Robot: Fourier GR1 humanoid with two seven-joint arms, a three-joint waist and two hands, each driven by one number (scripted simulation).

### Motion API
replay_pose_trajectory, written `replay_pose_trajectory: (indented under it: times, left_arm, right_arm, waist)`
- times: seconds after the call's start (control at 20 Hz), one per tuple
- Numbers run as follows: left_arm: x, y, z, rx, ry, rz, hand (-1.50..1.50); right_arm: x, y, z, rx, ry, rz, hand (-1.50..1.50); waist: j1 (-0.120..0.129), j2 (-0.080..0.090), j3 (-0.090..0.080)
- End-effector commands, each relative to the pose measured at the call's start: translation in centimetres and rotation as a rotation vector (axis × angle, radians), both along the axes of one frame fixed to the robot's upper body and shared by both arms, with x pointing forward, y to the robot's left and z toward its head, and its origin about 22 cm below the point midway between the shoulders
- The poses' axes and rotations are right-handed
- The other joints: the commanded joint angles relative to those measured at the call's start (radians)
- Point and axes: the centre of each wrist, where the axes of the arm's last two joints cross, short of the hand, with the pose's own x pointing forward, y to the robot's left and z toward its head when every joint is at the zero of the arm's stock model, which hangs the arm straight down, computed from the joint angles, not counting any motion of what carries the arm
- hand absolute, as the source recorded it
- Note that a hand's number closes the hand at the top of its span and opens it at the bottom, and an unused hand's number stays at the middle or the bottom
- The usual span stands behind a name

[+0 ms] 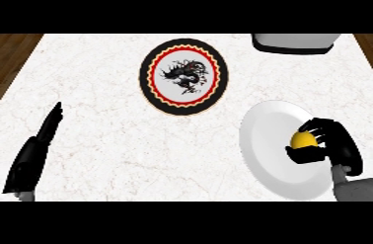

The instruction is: Pick the lemon from the plate and place it in the plate

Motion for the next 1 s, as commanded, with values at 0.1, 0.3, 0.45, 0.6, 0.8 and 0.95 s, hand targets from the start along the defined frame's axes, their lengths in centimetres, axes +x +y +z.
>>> replay_pose_trajectory:
  times: [0.1, 0.3, 0.45, 0.6, 0.8, 0.95]
  left_arm:
    - [0.2, -1.1, -0.1, 0.014, -0.019, -0.041, 0.0]
    - [1.0, 0.0, 1.2, 0.0, 0.001, -0.013, 0.0]
    - [1.1, 1.0, 1.5, -0.018, 0.013, 0.01, 0.0]
    - [-0.9, -1.0, -0.3, -0.001, 0.018, 0.026, 0.0]
    - [-0.9, 0.7, 0.1, -0.001, 0.041, 0.045, 0.0]
    - [0.0, 0.3, -0.2, 0.005, 0.012, 0.061, 0.0]
  right_arm:
    - [4.3, -2.9, 2.2, -0.265, 0.123, 0.343, 1.5]
    - [8.9, -3.5, 3.3, -0.365, 0.002, 0.339, 1.5]
    - [10.4, -2.8, 3.5, -0.408, -0.128, 0.325, 1.5]
    - [11.2, -3.4, 5.0, -0.42, -0.26, 0.301, 1.5]
    - [11.7, -1.0, 9.0, -0.485, -0.45, 0.348, 1.5]
    - [11.1, 0.5, 10.3, -0.465, -0.598, 0.442, 1.5]
  waist:
    - [0.039, 0.008, 0.003]
    - [0.013, 0.003, 0.003]
    - [-0.015, -0.004, 0.002]
    - [-0.026, -0.009, 0.002]
    - [-0.044, -0.016, 0.001]
    - [-0.058, -0.016, 0.0]
